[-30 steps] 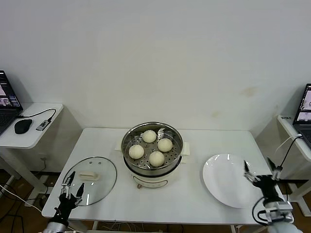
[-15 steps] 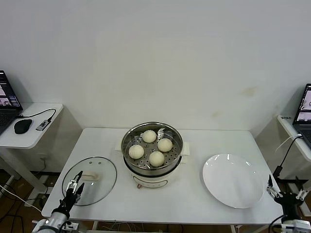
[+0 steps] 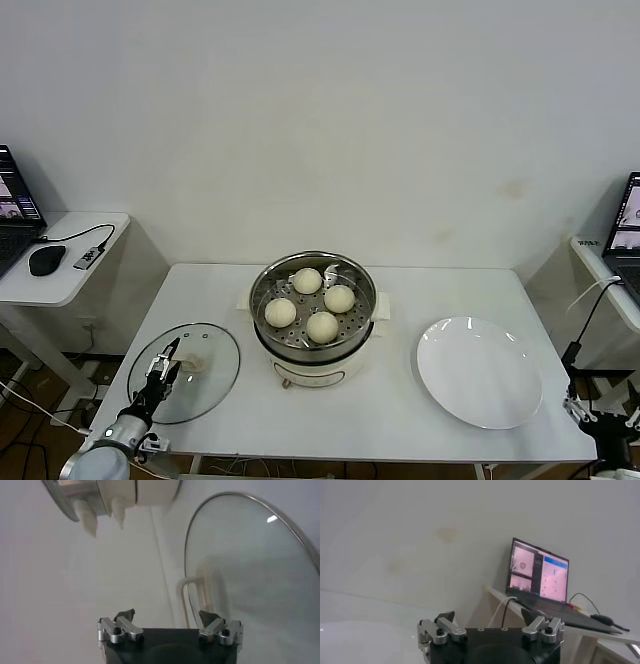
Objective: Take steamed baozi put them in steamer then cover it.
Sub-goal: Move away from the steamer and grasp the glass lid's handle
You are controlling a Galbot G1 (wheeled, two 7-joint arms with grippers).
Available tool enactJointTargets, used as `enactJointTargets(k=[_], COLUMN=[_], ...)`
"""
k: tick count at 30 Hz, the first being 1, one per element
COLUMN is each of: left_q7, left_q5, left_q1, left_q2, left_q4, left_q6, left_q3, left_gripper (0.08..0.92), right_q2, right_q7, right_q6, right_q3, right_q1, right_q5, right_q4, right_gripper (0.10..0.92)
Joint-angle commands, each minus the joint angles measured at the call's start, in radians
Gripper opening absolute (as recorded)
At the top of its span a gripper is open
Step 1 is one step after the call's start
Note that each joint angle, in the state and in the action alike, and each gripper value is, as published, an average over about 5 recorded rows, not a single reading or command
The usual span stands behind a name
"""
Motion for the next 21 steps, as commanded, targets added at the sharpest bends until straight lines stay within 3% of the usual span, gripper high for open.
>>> enactJointTargets(k=[1,14,21], left_q7=[0.004,-0.008,-0.012], left_q5=[0.015,-0.008,-0.030], left_q1=[-0.080,-0.109,-0.113], left_q2=[0.004,-0.007,-0.010], left_q4=[0.054,0.112,0.157], left_q6=[0.000,-0.010,-0.021], left_q3=[0.022,0.025,0.026], left_gripper=[0.823,0.820,0.671], right_q2=[0.009,0.021,0.029], right_q7=[0.003,0.000,-0.002], right_q6=[0.006,0.019,0.020], right_q3=[0.008,0.010,0.011], right_q1=[-0.005,-0.015,-0.024], right_q5=[-0.006,-0.033,-0.038], right_q4=[-0.007,-0.001,0.011], right_gripper=[0.823,0.823,0.823])
